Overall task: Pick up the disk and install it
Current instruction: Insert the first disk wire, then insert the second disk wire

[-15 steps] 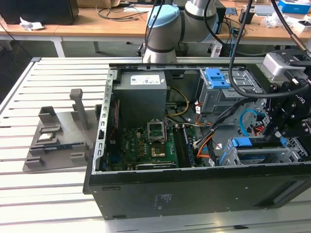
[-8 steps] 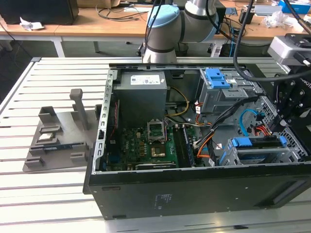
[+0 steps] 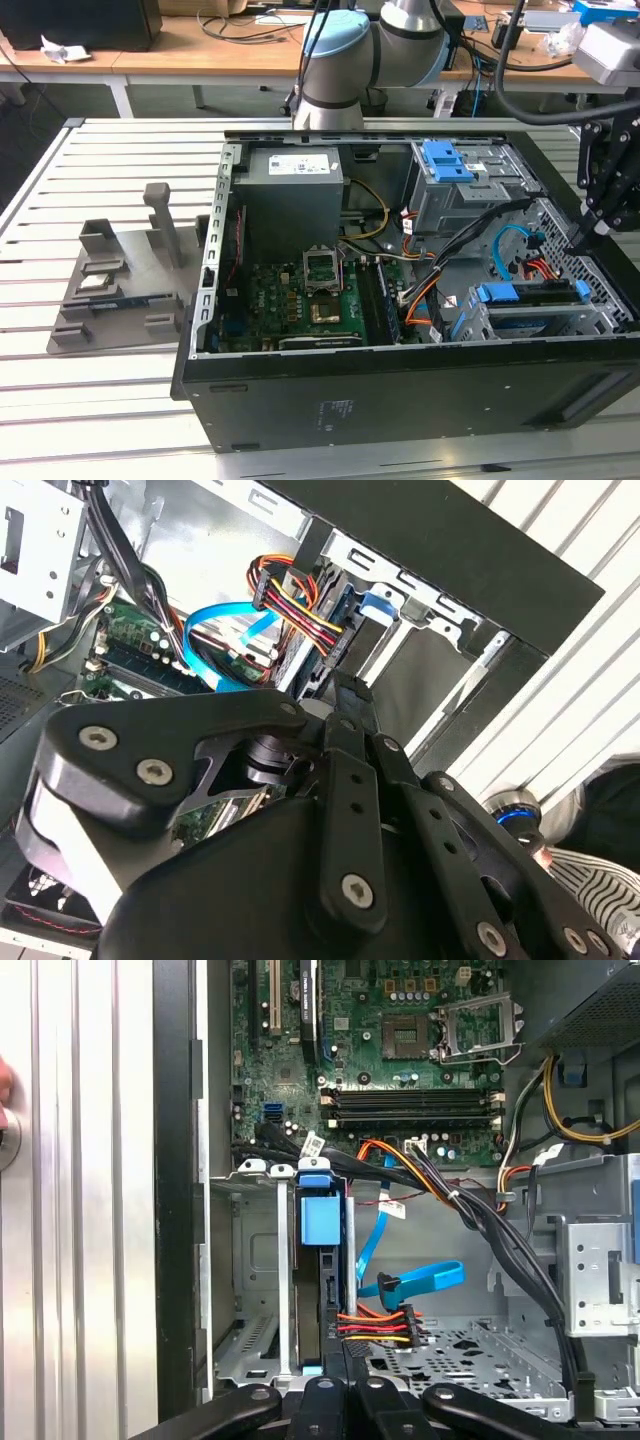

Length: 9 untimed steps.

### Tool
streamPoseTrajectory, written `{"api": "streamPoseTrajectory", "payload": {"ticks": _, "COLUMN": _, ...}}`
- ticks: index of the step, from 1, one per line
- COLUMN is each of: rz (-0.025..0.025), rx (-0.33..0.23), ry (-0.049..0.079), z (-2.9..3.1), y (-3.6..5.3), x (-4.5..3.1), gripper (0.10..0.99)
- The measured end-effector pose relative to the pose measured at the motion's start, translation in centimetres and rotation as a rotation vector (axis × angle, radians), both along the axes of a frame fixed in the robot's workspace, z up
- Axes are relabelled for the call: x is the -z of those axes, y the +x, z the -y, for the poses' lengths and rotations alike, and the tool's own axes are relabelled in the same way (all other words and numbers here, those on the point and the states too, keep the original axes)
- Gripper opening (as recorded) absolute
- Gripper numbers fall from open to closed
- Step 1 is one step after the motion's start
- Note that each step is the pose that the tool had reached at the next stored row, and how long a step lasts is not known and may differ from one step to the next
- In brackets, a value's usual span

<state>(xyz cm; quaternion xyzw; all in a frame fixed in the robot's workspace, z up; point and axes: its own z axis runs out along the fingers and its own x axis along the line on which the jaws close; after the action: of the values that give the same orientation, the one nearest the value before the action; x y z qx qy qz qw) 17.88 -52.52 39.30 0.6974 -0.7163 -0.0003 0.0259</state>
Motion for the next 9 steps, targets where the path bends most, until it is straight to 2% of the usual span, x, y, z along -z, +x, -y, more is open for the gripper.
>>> {"api": "streamPoseTrajectory", "payload": {"ticks": 7, "rz": 0.0, "rx": 0.0, "ry": 0.0, "z": 0.0, "y": 0.0, "x": -0.02, "gripper": 0.106}}
{"api": "streamPoseTrajectory", "payload": {"ticks": 9, "rz": 0.0, "rx": 0.0, "ry": 0.0, "z": 0.0, "y": 0.0, "x": -0.02, "gripper": 0.235}}
